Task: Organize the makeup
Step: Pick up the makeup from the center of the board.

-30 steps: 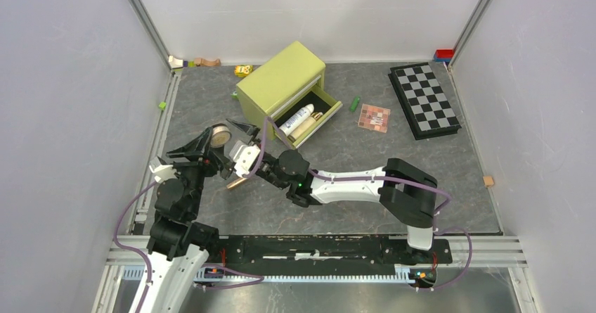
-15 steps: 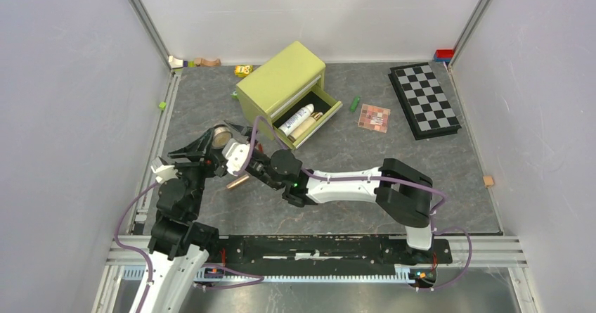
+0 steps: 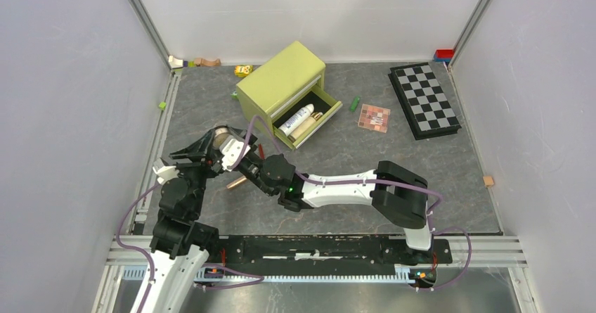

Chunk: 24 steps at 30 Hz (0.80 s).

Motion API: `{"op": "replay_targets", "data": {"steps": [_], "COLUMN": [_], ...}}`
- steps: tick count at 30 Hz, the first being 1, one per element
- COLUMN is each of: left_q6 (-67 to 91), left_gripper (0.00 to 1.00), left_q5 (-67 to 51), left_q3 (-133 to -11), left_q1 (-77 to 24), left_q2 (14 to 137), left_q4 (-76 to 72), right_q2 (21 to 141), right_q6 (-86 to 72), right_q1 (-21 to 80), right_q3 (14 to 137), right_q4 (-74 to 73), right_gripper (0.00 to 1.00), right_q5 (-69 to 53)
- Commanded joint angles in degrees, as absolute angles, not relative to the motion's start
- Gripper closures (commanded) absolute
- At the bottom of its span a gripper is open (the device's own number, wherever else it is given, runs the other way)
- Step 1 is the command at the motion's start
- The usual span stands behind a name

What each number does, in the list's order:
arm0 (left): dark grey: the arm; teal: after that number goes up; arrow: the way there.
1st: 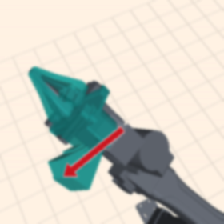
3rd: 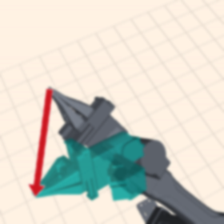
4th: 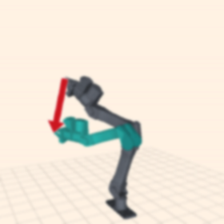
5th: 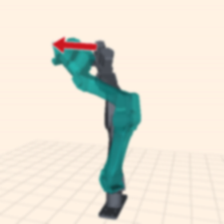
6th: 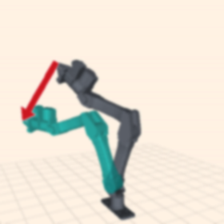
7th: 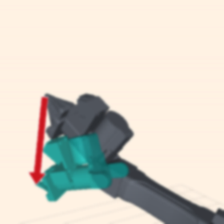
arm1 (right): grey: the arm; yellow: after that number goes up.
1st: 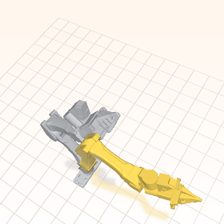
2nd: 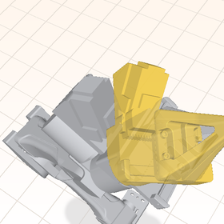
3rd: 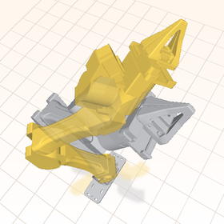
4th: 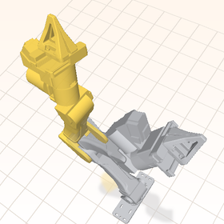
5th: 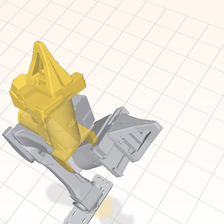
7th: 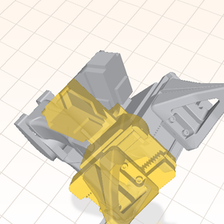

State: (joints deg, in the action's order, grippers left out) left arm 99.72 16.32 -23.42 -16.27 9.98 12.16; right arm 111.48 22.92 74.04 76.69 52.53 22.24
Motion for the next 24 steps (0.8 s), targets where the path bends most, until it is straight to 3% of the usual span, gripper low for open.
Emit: {"op": "replay_targets", "data": {"steps": [1,7,8,13,19,21,24], "left_q6": [102.63,102.49,102.22,100.34,98.93,97.91,96.27], "left_gripper": [0.98,0.97,0.93,0.59,0.08,0.01,0.0], "left_q5": [15.65,15.36,15.15,14.35,13.29,12.57,11.6], "left_q3": [-23.73,-23.75,-23.66,-23.65,-23.55,-23.85,-24.25], "left_q1": [-16.64,-16.67,-16.69,-16.7,-16.69,-16.75,-16.74], "left_q2": [9.14,9.14,9.15,9.17,9.5,9.92,10.67], "left_q4": [9.51,9.37,9.05,8.76,8.75,9.26,10.25], "right_q2": [109.78,109.3,109.02,107.13,104.72,103.63,101.75], "right_q6": [23.28,22.25,21.92,21.67,20.48,20.39,19.53], "right_q1": [72.25,72.25,72.22,72.01,70.89,70.54,69.6], "right_q3": [73.92,72.72,72.14,69.69,68.16,67.44,65.97], "right_q4": [55.78,57.18,57.86,58.97,59.24,59.24,58.71], "right_gripper": [0.26,0.37,0.38,0.43,0.39,0.39,0.39], "right_q5": [28.74,27.74,27.49,27.11,26.76,26.89,27.24]}}
